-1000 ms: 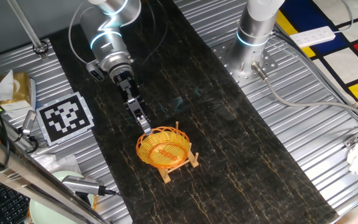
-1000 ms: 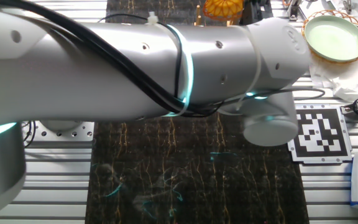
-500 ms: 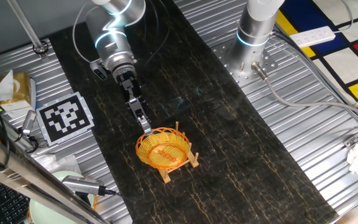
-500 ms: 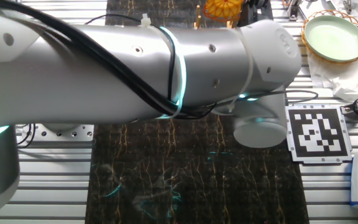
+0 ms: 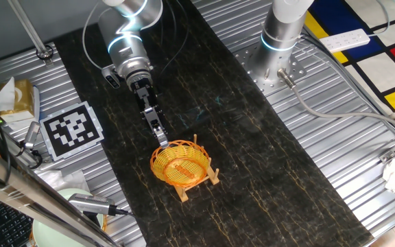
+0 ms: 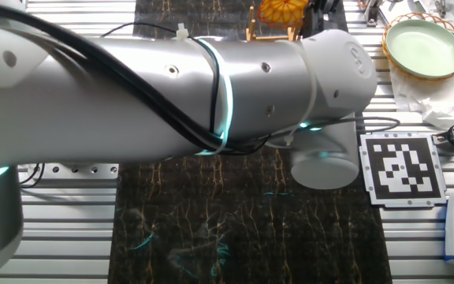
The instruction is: Put the dish on the dish rack
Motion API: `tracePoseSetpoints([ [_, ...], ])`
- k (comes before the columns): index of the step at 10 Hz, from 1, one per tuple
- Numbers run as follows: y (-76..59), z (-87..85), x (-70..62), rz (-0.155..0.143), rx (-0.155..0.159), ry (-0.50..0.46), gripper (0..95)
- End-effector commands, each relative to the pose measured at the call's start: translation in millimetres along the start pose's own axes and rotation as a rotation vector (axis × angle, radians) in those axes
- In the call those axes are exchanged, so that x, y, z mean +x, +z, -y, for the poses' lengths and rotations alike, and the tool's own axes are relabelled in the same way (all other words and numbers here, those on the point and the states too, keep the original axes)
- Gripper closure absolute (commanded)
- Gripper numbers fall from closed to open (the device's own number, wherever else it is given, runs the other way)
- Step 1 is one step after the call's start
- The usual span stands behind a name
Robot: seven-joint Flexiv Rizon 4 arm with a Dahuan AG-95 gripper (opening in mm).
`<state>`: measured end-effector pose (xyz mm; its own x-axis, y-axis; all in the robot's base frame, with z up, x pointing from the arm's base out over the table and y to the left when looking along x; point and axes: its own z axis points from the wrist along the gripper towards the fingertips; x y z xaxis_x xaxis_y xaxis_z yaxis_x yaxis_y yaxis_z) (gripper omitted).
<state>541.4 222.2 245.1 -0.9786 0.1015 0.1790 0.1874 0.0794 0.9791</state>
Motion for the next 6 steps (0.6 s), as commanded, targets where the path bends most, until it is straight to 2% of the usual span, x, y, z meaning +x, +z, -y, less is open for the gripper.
tracePoseSetpoints([
  [1, 0.0, 1.2, -0.1, 0.001, 0.003, -0.007, 95.0],
  [6, -1.4, 5.3, 0.8, -0.001, -0.004, -0.047, 95.0],
])
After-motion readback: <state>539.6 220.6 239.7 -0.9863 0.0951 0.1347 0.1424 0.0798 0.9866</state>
